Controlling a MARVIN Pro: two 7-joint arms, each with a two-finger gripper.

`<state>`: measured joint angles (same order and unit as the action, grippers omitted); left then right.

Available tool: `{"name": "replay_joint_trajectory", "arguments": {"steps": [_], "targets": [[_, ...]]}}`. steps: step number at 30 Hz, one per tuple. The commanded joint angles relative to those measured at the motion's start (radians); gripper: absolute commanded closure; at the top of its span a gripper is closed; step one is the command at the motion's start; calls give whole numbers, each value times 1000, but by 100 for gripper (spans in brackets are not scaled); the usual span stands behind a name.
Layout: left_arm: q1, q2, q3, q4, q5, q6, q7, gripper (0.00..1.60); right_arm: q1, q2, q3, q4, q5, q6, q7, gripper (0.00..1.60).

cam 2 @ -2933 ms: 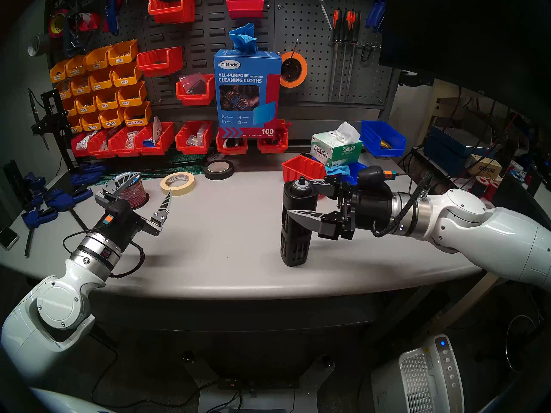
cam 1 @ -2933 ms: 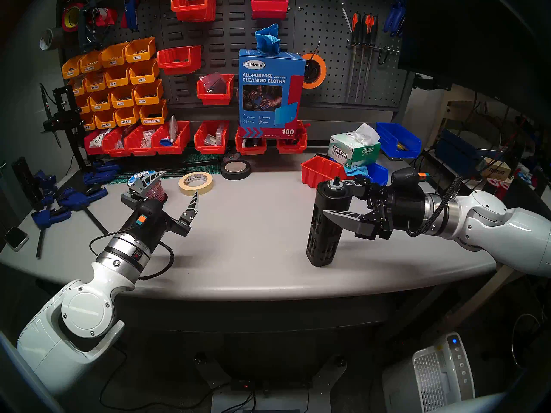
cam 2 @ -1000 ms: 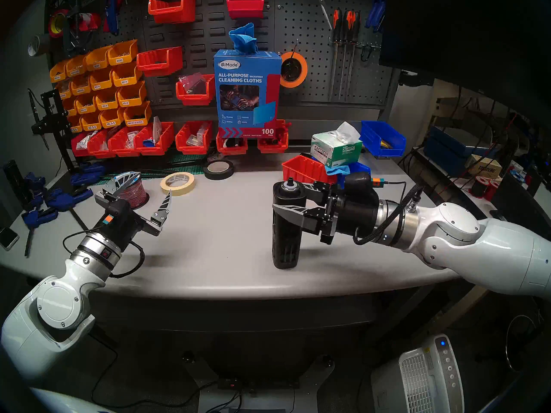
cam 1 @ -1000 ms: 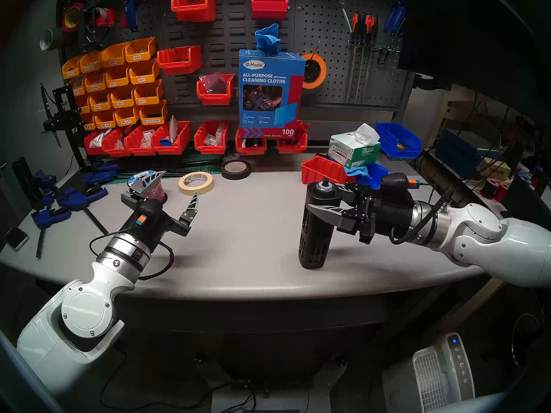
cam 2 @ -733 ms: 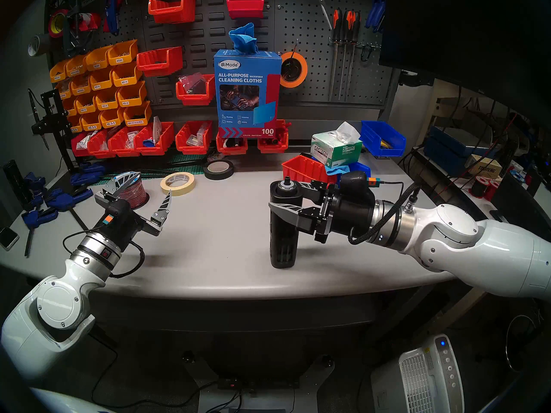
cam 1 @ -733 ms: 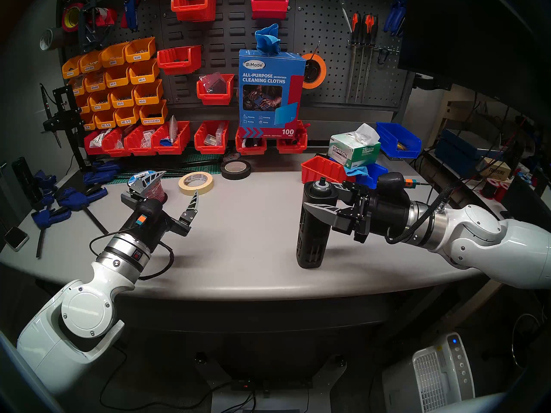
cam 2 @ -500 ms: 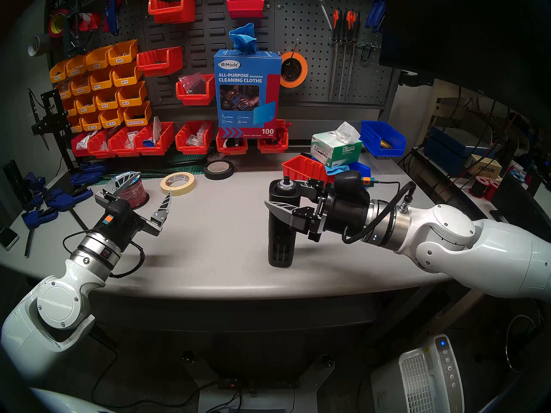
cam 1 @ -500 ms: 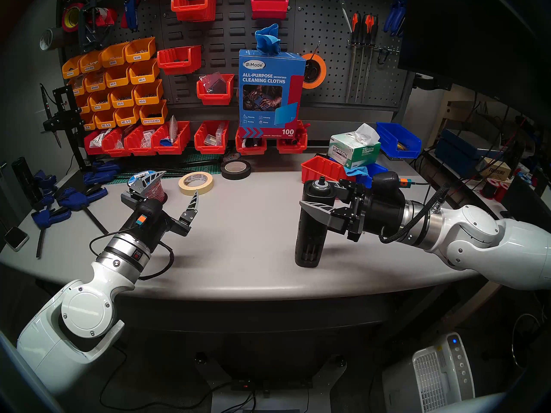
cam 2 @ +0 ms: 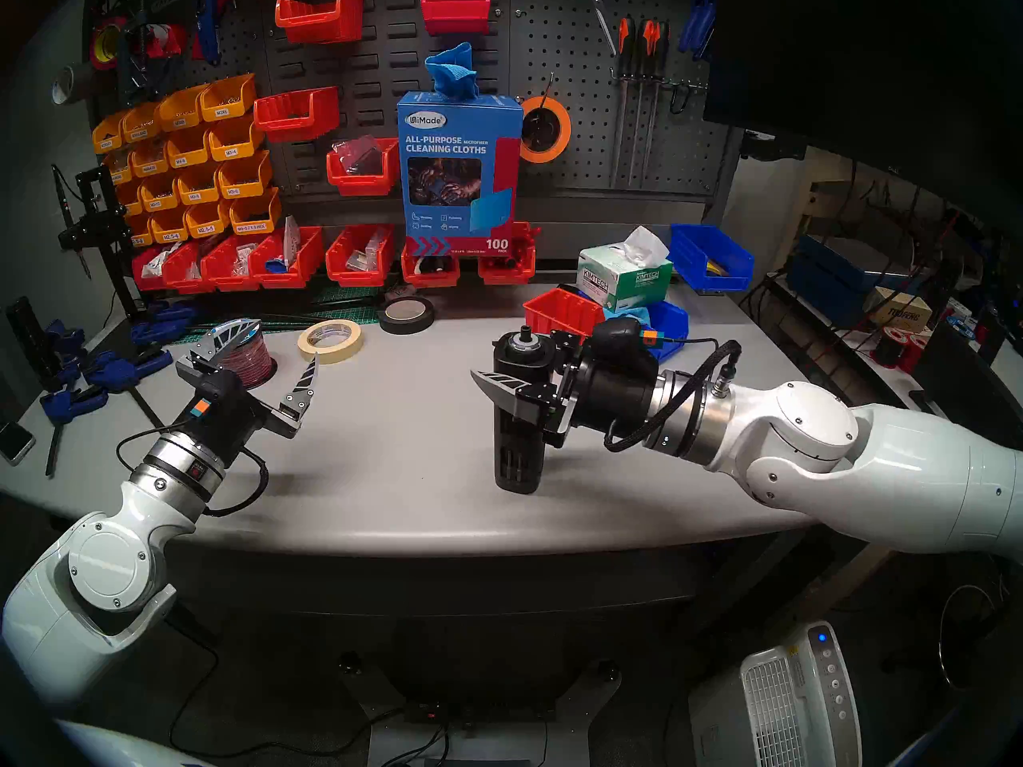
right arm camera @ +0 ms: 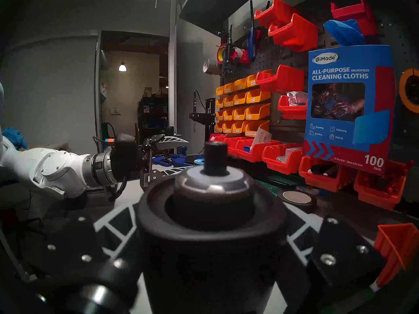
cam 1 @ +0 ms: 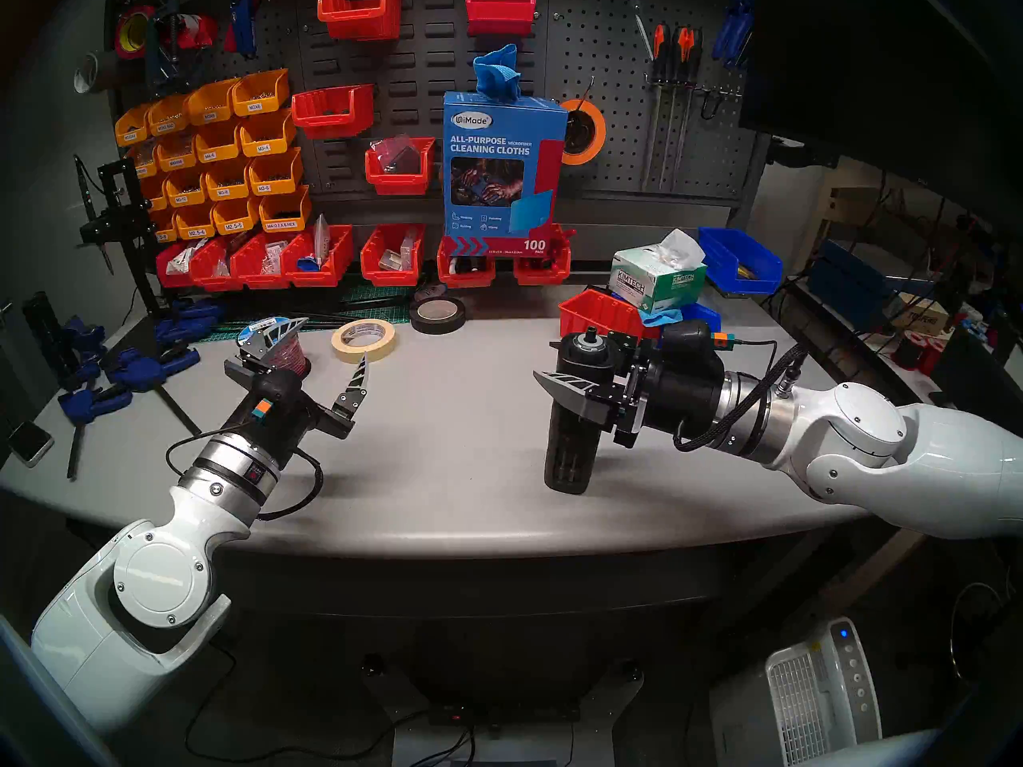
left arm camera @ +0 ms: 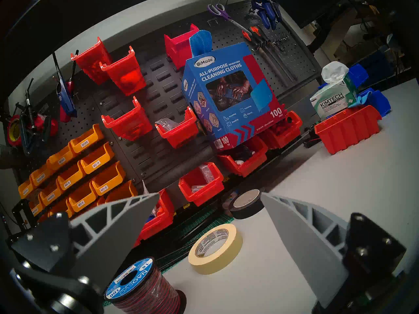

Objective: Pick a screwdriver bit and insert it into the screwdriver

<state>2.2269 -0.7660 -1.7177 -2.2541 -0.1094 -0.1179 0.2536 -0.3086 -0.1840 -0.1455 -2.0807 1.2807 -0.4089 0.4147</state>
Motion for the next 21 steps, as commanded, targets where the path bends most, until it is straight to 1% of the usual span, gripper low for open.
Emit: {"name": "replay_joint_trajectory", "arguments": {"steps": [1, 2, 3, 7, 8, 14, 21], "targets": [[-8, 1, -19, -26, -3, -12, 3, 0, 12, 13, 14, -16, 3, -23, -7, 128], [-8, 1, -19, -26, -3, -12, 3, 0, 12, 17, 14, -17, 4, -25, -5, 137], [-8, 1, -19, -26, -3, -12, 3, 0, 13, 20, 14, -19, 4, -25, -4, 160], [-8, 1, -19, -26, -3, -12, 3, 0, 16, 27, 15, -27, 7, -26, 0, 160], [-8, 1, -19, -26, -3, -12, 3, 0, 14, 28, 14, -32, 2, -40, -12, 160], [-9, 1, -18, -26, -2, -12, 4, 0, 25, 24, 21, -49, 10, -52, -30, 160], [-9, 1, -18, -26, -2, -11, 4, 0, 29, 23, 21, -53, 17, -48, -33, 160]]}}
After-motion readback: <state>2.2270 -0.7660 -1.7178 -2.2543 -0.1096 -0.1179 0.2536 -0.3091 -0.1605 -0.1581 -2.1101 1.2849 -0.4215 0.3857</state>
